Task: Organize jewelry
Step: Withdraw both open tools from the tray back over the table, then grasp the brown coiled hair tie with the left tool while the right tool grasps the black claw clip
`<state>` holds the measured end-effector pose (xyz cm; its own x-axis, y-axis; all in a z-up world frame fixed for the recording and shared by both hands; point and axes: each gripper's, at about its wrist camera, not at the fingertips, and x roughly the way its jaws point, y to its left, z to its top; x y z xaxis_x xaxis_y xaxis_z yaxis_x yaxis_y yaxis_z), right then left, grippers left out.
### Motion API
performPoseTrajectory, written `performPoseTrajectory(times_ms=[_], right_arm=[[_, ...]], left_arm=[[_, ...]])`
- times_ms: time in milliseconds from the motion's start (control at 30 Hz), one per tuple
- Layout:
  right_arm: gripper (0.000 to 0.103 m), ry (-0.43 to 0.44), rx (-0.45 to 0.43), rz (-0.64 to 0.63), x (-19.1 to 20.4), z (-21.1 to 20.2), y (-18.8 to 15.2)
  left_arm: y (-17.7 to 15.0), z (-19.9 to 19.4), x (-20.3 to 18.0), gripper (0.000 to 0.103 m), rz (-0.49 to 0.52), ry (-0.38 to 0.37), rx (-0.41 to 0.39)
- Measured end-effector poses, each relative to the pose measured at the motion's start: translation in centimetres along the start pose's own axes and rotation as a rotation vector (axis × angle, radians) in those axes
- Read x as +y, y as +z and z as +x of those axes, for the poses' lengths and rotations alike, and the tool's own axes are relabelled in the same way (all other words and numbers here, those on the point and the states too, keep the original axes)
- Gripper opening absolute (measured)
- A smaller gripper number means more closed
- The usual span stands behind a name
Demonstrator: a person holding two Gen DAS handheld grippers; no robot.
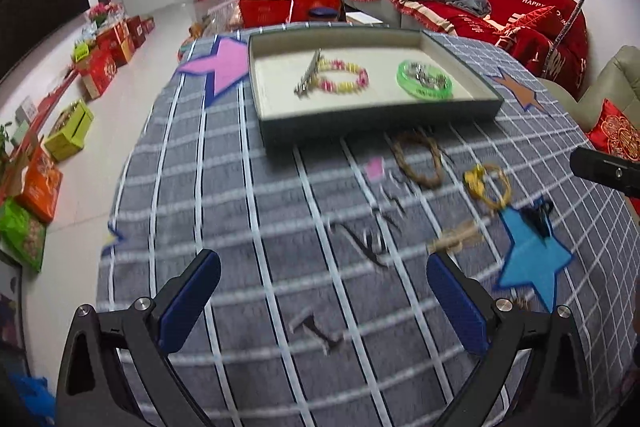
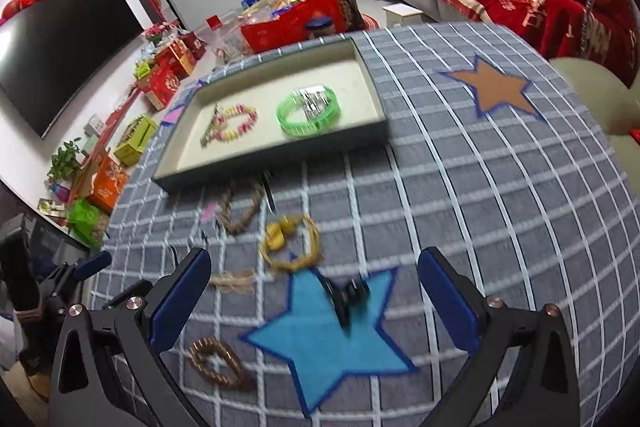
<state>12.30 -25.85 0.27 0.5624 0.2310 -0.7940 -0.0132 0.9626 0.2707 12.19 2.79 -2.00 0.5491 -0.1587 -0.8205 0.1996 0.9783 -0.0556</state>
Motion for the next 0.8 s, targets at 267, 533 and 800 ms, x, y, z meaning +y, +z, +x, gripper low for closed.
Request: performPoseTrajectory(times_ms=[267, 533, 800], right_arm=[[0.103, -0.026, 0.053, 0.042, -1.9, -0.2, -4.3], [0.103, -0.04, 0.053, 0.062, -2.7, -0.3, -5.3], [0.103, -0.046, 0.042, 0.052, -2.8, -0.6, -4.8]], left_arm=[[-3.4, -0.9, -1.5, 0.103, 0.02, 0.0, 0.021], [-4.7, -1.1, -3.8, 0.103, 0.035, -0.026, 0.041], [-4.5, -1.2, -5.4, 0.103, 0.034, -0.047, 0.049]])
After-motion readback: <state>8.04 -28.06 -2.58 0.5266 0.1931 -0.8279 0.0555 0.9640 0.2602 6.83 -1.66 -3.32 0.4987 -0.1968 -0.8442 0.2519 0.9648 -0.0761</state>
